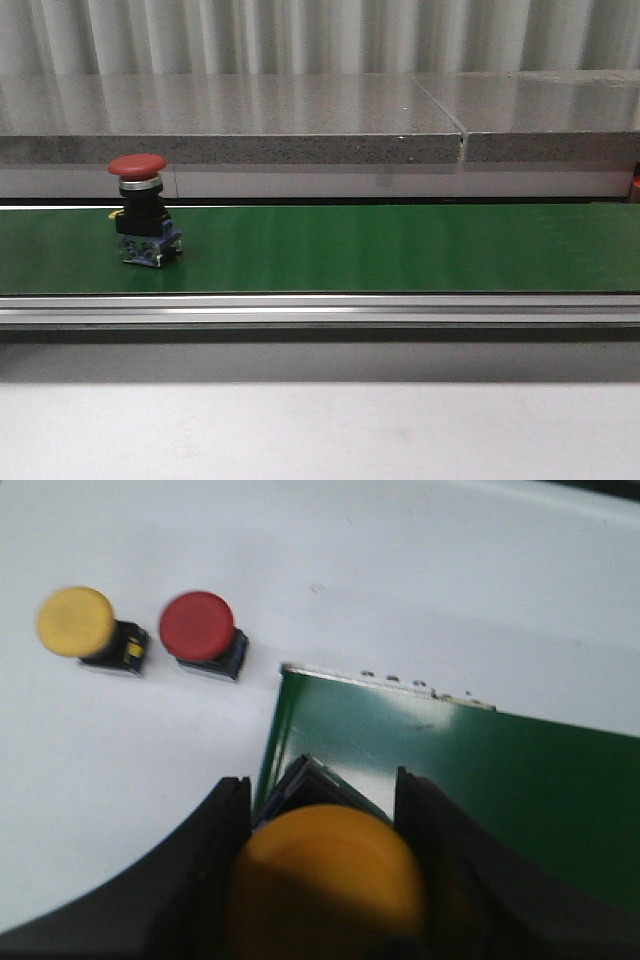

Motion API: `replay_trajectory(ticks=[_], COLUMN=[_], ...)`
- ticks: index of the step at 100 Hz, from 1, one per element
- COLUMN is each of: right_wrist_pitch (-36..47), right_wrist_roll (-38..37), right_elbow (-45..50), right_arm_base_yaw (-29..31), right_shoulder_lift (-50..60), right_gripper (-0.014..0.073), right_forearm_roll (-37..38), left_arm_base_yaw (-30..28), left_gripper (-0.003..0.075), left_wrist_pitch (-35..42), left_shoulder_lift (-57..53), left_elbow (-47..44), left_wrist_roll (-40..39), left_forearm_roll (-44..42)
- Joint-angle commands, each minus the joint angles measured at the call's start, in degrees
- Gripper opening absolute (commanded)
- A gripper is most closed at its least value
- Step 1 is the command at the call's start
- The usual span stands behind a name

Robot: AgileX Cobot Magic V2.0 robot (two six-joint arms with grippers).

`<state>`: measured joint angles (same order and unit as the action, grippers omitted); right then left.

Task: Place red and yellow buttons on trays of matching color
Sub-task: 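Grasp a yellow button with the left gripper and place it on the belt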

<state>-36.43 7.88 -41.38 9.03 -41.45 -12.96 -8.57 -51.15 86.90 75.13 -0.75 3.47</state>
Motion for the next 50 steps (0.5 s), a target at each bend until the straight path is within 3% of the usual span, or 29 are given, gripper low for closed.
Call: replay_trajectory(ticks=[1, 22, 50], right_wrist_pitch=[3.52, 3.52, 3.52], right_wrist_roll=[0.55, 0.55, 0.55], right_elbow=[-1.47, -1.47, -1.47], right_arm_base_yaw=[-0.12, -0.12, -0.12], right_shoulder_lift=[0.21, 0.21, 0.21], right_gripper=[-0.0067, -0.0067, -0.0067], right_forearm_roll=[-0.32, -0.32, -0.32], left_arm_base_yaw=[1.99, 3.35, 3.35], left_gripper=[-0.002, -0.002, -0.0017], left_wrist_pitch=[3.91, 8.39, 8.71], left_shoulder_lift=[-2.32, -2.21, -0.5], left_elbow=[-0.98, -6.74, -8.7], left_wrist_roll=[0.32, 0.32, 0.32], left_forearm_roll=[0.55, 0.63, 0.67])
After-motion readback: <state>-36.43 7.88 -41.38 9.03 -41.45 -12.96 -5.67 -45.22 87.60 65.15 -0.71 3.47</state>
